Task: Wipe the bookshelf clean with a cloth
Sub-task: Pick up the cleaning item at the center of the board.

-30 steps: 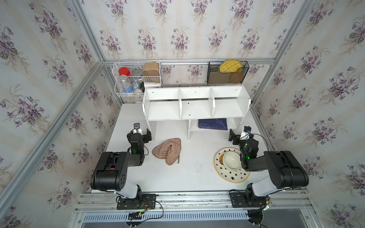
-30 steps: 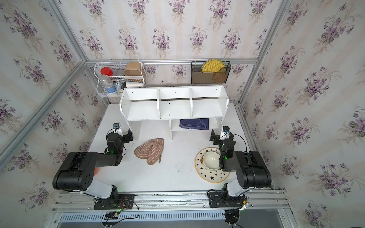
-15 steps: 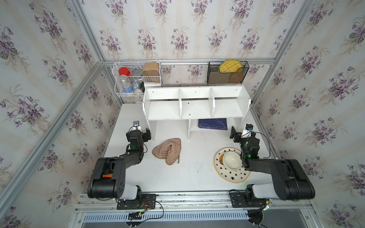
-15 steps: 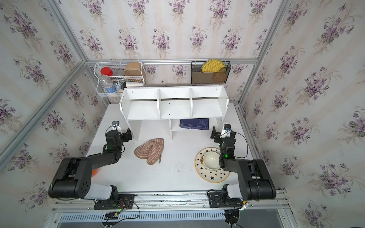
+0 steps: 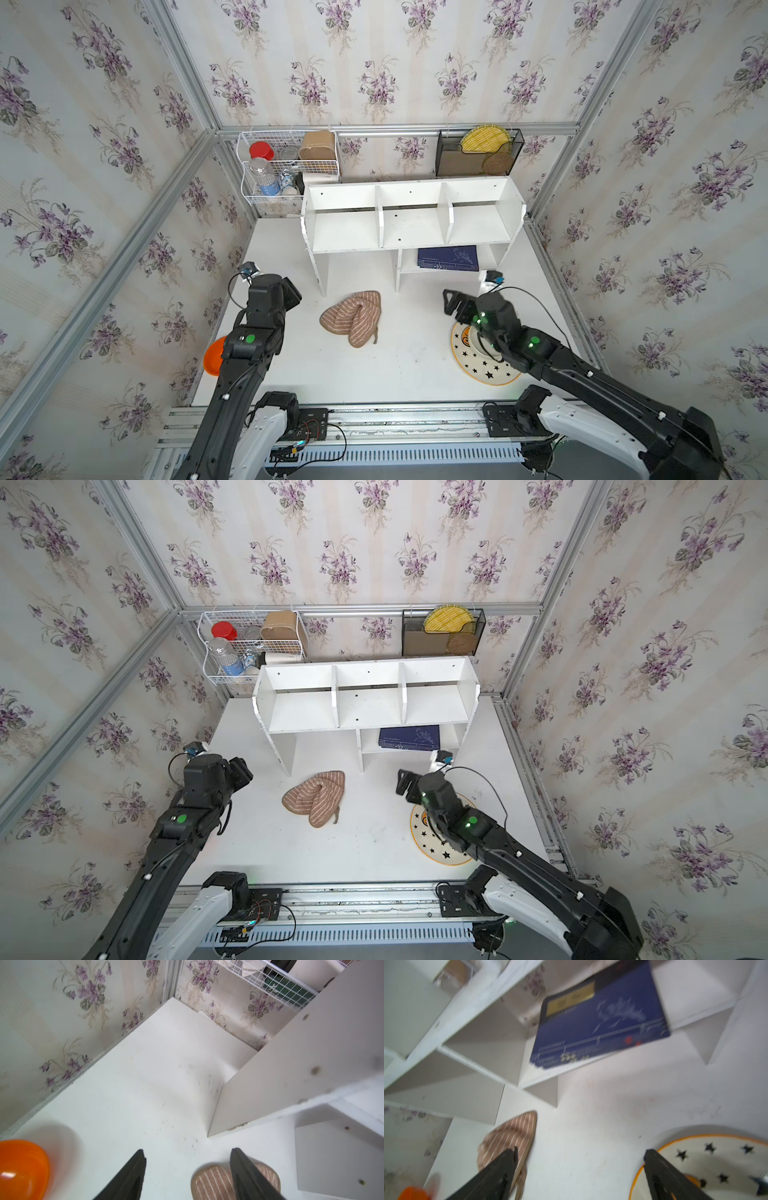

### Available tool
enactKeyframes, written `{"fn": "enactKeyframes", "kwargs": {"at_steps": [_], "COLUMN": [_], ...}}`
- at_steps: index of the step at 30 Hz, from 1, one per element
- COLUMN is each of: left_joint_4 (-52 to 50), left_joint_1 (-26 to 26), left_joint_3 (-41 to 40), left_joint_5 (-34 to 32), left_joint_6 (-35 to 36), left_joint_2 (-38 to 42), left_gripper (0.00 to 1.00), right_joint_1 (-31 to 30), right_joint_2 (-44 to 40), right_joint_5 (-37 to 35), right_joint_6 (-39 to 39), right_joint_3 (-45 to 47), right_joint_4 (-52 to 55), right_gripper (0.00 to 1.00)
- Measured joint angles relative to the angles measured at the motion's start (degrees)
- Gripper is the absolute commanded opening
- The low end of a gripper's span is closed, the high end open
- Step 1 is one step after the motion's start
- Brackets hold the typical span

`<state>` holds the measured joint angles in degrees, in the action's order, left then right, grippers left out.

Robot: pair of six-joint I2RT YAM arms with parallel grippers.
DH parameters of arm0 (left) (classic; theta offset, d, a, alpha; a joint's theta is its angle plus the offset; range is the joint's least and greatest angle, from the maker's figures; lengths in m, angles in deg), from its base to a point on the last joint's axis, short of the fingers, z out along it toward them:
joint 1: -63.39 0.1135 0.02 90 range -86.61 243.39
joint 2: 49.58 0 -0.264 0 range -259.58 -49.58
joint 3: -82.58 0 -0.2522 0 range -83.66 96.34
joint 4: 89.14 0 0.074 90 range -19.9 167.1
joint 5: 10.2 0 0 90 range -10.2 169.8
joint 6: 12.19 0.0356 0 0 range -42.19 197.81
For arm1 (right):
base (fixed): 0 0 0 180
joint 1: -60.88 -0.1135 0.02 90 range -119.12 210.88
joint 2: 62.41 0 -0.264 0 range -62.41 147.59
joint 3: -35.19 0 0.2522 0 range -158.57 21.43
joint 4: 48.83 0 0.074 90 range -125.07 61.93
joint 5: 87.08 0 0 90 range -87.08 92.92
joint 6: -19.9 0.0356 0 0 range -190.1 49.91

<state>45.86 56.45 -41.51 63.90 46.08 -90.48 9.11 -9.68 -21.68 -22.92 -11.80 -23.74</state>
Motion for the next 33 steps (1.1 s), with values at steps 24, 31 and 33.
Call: {"fn": "enactKeyframes", "kwargs": {"at_steps": [24,31,33], "left_joint_4": [-15.47,-12.22,-10.23], "left_joint_1": [-3.56,-3.56,-3.56], "left_joint_3": [15.28,22.01,24.70], "left_joint_5": [3.17,11.08,14.12], "left_joint_6": [-3.10,1.03,2.67], "left_joint_2": [-2.19,-8.13,-9.81], "left_gripper": [0.73,0.72,0.72], "right_joint_1": [-15.82,-15.67,-15.67], "right_joint_2": [62.34,55.56,48.87], "right_joint_5": [5.38,4.15,2.60], "right_joint_6": [-2.32,-3.41,-3.78], "right_joint_3": [-34.88,-29.86,-26.23], "right_joint_4": [-18.93,-17.31,-18.23], "right_gripper": [0.09,0.00,0.00]}}
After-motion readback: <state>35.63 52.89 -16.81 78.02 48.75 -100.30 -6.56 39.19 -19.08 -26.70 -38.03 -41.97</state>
